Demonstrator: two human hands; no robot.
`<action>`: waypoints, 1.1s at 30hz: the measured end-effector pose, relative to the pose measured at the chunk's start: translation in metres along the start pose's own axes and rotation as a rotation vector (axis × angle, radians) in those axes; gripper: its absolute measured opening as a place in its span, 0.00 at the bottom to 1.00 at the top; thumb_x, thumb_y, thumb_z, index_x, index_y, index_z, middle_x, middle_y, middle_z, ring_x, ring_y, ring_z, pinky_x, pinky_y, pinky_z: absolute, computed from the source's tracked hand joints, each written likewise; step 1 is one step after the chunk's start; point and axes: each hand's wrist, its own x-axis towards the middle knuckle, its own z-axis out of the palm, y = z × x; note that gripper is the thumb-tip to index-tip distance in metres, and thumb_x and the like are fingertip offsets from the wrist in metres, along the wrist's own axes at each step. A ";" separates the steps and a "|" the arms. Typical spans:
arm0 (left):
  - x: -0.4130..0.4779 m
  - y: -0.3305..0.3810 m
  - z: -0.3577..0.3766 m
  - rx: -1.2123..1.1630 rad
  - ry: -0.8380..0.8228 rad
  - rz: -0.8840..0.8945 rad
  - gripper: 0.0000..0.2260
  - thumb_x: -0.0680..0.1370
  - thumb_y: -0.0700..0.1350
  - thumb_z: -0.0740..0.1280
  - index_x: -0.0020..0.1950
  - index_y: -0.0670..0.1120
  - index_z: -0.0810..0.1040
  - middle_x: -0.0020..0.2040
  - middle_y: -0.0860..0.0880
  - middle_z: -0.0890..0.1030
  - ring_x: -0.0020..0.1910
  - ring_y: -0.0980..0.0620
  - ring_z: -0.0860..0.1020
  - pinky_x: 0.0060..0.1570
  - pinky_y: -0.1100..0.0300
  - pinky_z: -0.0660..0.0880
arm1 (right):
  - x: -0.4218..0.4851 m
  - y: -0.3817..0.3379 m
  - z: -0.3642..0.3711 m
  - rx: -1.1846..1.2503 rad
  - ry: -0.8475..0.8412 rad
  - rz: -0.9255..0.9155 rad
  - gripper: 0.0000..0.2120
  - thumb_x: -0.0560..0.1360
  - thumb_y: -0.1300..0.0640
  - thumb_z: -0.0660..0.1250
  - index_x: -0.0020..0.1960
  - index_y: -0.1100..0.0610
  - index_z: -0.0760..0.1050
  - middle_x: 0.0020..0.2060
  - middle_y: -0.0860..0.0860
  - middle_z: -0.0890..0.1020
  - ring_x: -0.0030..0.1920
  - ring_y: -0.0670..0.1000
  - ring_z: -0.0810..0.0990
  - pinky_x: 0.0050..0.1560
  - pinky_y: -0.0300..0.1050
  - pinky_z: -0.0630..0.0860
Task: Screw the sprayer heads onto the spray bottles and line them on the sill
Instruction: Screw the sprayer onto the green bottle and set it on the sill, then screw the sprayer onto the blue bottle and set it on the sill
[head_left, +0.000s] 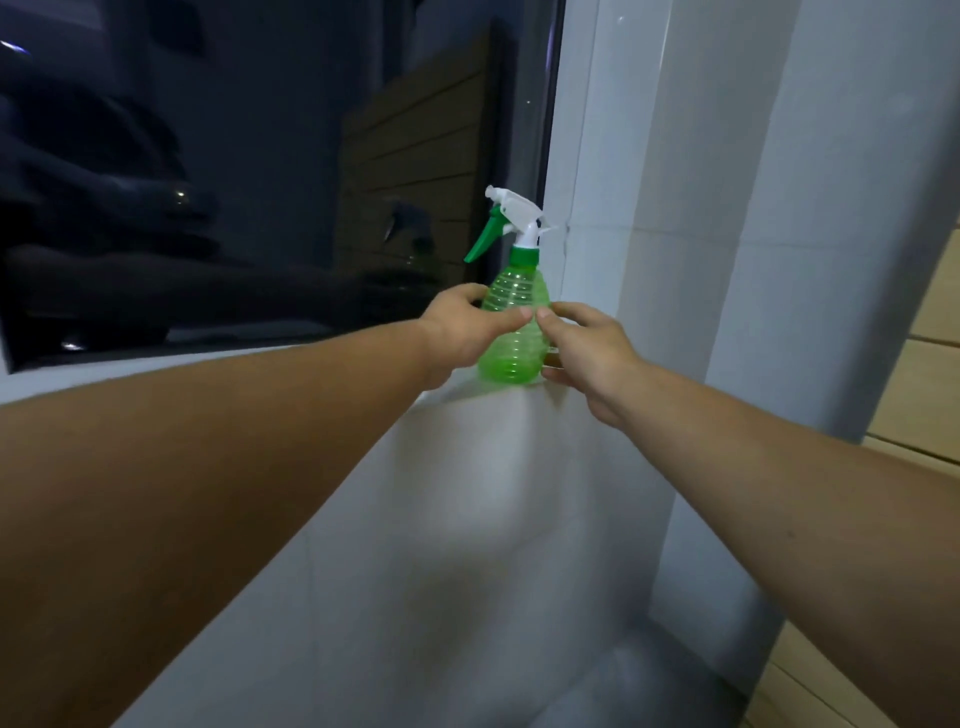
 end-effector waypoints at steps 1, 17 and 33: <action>0.001 -0.003 0.000 -0.002 -0.002 -0.002 0.25 0.72 0.53 0.79 0.67 0.45 0.80 0.58 0.44 0.86 0.56 0.44 0.86 0.63 0.45 0.81 | 0.003 0.004 0.001 -0.011 -0.011 0.003 0.15 0.78 0.51 0.68 0.62 0.54 0.78 0.48 0.52 0.84 0.40 0.52 0.83 0.39 0.43 0.80; -0.009 -0.005 -0.002 0.095 0.117 -0.044 0.48 0.70 0.64 0.77 0.81 0.42 0.62 0.76 0.42 0.73 0.73 0.40 0.74 0.72 0.44 0.72 | -0.002 0.019 -0.010 -0.106 -0.005 -0.029 0.27 0.74 0.46 0.71 0.71 0.52 0.71 0.67 0.55 0.76 0.63 0.56 0.79 0.64 0.54 0.77; -0.298 -0.237 0.084 0.000 -0.488 -0.420 0.40 0.64 0.65 0.78 0.72 0.56 0.68 0.69 0.52 0.74 0.70 0.53 0.74 0.61 0.64 0.71 | -0.255 0.267 -0.086 -0.501 -0.198 0.538 0.16 0.74 0.52 0.72 0.58 0.58 0.79 0.46 0.54 0.83 0.46 0.57 0.83 0.53 0.56 0.82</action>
